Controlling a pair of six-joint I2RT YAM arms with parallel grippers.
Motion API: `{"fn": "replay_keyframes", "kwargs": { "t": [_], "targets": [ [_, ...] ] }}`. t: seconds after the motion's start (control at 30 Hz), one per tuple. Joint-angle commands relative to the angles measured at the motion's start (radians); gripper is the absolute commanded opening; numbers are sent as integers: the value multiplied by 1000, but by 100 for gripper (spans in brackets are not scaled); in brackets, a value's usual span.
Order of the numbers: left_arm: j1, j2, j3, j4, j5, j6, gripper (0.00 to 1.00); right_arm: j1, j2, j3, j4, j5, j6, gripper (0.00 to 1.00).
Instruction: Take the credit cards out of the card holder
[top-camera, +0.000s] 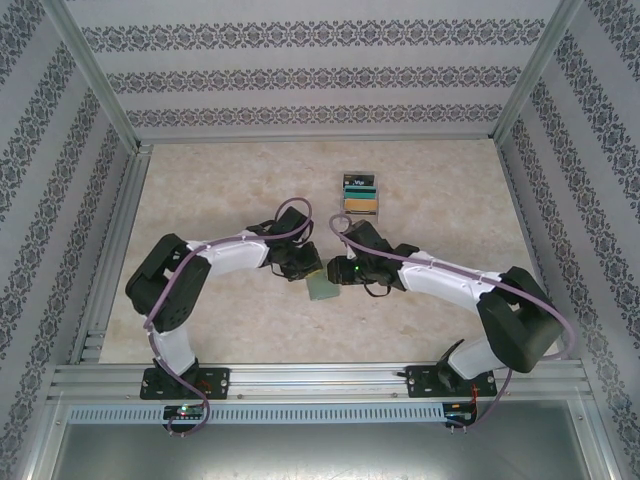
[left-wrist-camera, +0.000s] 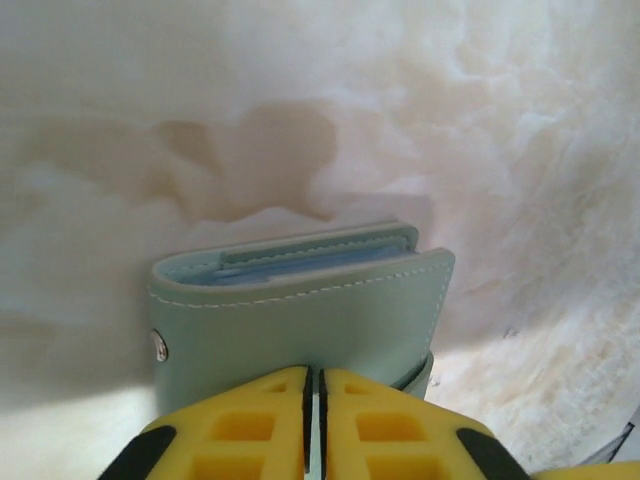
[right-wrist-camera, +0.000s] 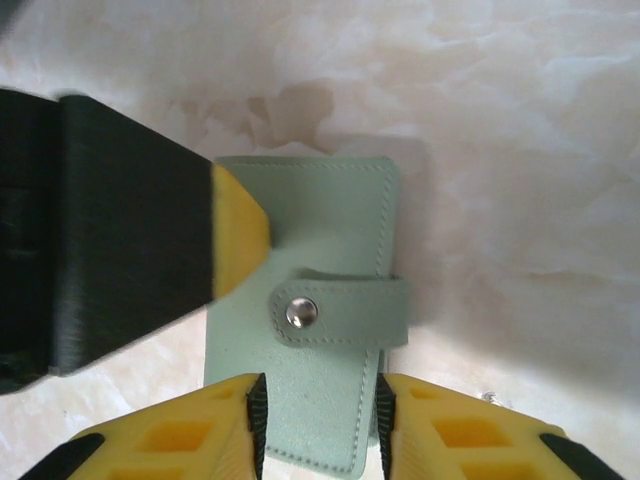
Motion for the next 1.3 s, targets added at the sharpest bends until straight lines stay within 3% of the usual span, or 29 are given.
{"fn": "replay_keyframes", "kwargs": {
  "t": [0.0,0.07,0.2,0.23,0.57,0.87,0.93,1.1,1.27],
  "targets": [
    [36,-105,-23,-76,-81,0,21,22,37,60,-79,69,-51,41],
    [55,-157,-48,-90,-105,0,30,38,68,102,-127,96,-73,42],
    [89,-244,-112,-99,-152,-17,35,80,129,179,-185,136,-107,44],
    [97,-266,-129,-100,-163,-24,42,87,152,202,-207,151,-113,44],
    [126,-342,-211,-69,-158,-43,43,134,307,357,-336,229,-159,45],
    [125,-341,-213,-43,-137,-36,43,135,366,374,-360,240,-166,41],
    [125,-336,-212,-31,-127,-35,43,133,371,369,-349,241,-166,36],
    [117,-303,-210,25,-78,-39,42,125,379,364,-332,211,-163,3],
    [97,-248,-209,136,15,-64,33,118,348,342,-292,158,-146,0]
  ]
}}
